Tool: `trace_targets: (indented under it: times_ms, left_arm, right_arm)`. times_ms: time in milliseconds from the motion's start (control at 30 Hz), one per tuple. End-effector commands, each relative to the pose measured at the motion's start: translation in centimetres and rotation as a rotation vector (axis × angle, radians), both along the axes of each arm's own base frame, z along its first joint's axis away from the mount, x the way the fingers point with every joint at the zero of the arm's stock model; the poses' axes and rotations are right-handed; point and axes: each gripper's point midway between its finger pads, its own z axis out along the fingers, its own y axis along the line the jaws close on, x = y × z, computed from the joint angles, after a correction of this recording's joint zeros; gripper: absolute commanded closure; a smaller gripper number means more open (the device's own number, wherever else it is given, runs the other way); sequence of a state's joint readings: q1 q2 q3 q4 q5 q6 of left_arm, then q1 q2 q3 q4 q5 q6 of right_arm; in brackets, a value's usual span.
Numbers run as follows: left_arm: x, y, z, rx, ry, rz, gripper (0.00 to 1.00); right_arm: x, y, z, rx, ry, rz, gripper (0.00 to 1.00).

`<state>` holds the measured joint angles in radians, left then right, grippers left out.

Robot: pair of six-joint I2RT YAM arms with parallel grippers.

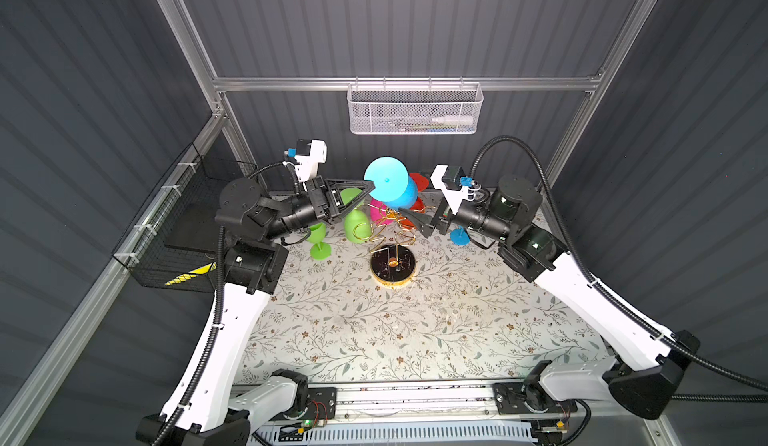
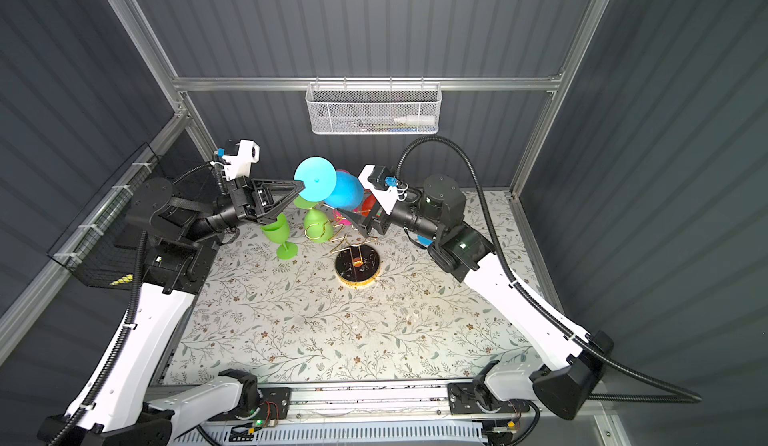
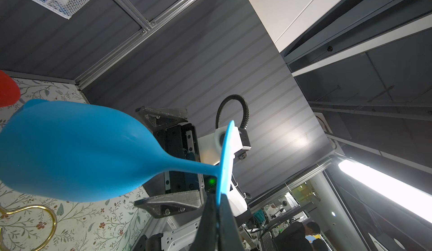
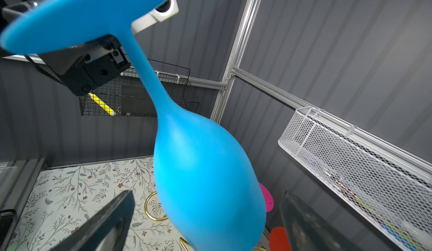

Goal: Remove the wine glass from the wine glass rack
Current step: 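Close the right gripper on the cyan glass bowl held by the left gripper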

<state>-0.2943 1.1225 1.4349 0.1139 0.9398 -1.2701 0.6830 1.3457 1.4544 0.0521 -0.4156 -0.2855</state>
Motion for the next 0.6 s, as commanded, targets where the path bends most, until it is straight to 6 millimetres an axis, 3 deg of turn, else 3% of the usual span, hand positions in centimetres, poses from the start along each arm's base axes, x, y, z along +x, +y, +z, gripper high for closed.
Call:
trace_targets:
  times_ms: [0,300,567]
  left_arm:
    - [-0.7,0.0,0.7,-0.014,-0.033,-0.031,1.00]
    - [-1.0,-0.1,1.1,-0.029,-0.034,-0.058,1.00]
    - [-0.9,-0.2,1.1,-0.034,-0.038,-0.064,1.00]
  right_arm:
    - [-0.1,0.9,1.3,0.007,-0.037,0.036,0.01]
    - [1.5,3.0,0.3,0.000,0.012,0.066,0.01]
    - [1.8,3.3,-0.3,-0.005,0.036,0.051,0.04]
